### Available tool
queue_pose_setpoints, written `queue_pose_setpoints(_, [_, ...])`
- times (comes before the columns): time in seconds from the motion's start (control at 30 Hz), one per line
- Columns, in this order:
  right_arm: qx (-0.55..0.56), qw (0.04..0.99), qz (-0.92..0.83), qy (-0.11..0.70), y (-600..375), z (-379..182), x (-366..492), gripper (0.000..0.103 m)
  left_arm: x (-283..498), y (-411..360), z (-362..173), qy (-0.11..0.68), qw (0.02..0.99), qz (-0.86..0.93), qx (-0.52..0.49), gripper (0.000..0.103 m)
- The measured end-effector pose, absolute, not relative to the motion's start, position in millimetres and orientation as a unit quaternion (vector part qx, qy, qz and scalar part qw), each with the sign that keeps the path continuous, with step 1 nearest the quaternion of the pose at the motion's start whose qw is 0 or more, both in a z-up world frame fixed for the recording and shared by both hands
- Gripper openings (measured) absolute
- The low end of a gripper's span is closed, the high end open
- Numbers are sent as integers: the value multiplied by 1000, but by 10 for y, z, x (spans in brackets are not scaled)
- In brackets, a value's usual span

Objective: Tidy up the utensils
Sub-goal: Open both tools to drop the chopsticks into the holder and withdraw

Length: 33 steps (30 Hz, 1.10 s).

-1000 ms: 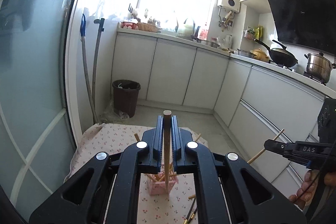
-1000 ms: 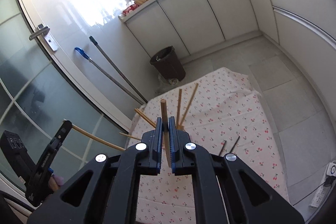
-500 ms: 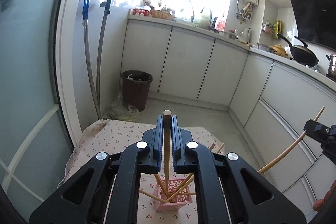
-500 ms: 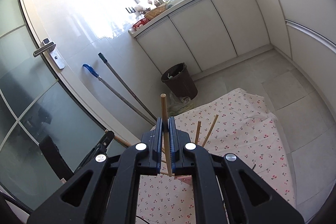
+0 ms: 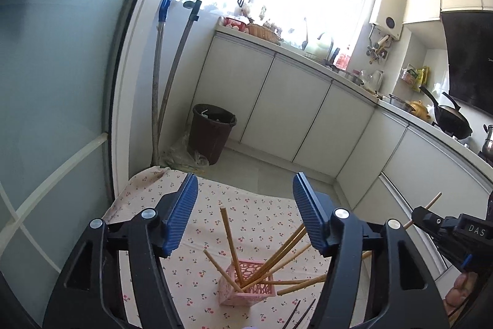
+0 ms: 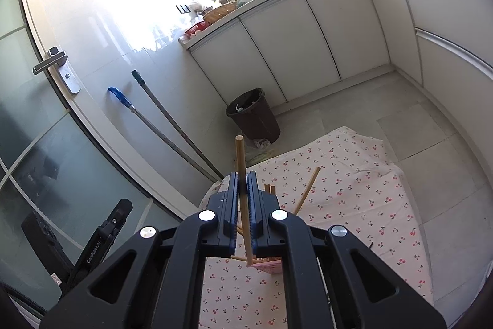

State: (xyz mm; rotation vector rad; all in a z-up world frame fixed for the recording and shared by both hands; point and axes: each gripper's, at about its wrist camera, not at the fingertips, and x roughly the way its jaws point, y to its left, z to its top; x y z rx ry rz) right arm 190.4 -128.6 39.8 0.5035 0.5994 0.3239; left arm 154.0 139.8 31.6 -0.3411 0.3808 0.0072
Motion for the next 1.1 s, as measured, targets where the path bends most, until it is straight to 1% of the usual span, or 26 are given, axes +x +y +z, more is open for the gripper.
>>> queue_pose_setpoints(0.4, [233,911,134,313,-961,109,2274,6,1592,1457,248,210,961,9,-178,63])
queue_pose_setpoints(0.5, [221,910,133,323,-821,-61,2377,9,1626,1427,207,217,961,10,-169,64])
queue_pose_setpoints(0.53, [215,909,131,333,-775,-128,2394,23,1632,1418,192,220,961,11,-166,64])
queue_pose_setpoints(0.57, [214,906,134,340,-750,-184,2391,41,1635,1404,174,223,961,10,-162,64])
queue_pose_setpoints(0.6, [211,904,137,347,-735,-229,2373,43,1636,1392,162,225,961,9,-159,64])
queue_pose_setpoints(0.73, [182,911,122,348,-775,-248,2188,43,1587,1293,131,231,963,7,-135,66])
queue_pose_setpoints(0.8, [168,917,107,347,-844,-239,2081,47,1546,1203,120,231,966,9,-113,68])
queue_pose_setpoints(0.83, [165,918,103,346,-882,-242,2042,49,1521,1158,109,230,968,12,-102,71])
queue_pose_setpoints(1.0, [132,925,79,347,-1046,-277,1853,55,1445,940,14,238,969,20,-64,84])
queue_pose_setpoints(1.1, [113,929,61,348,-1144,-326,1763,67,1459,803,-101,261,964,10,-51,91])
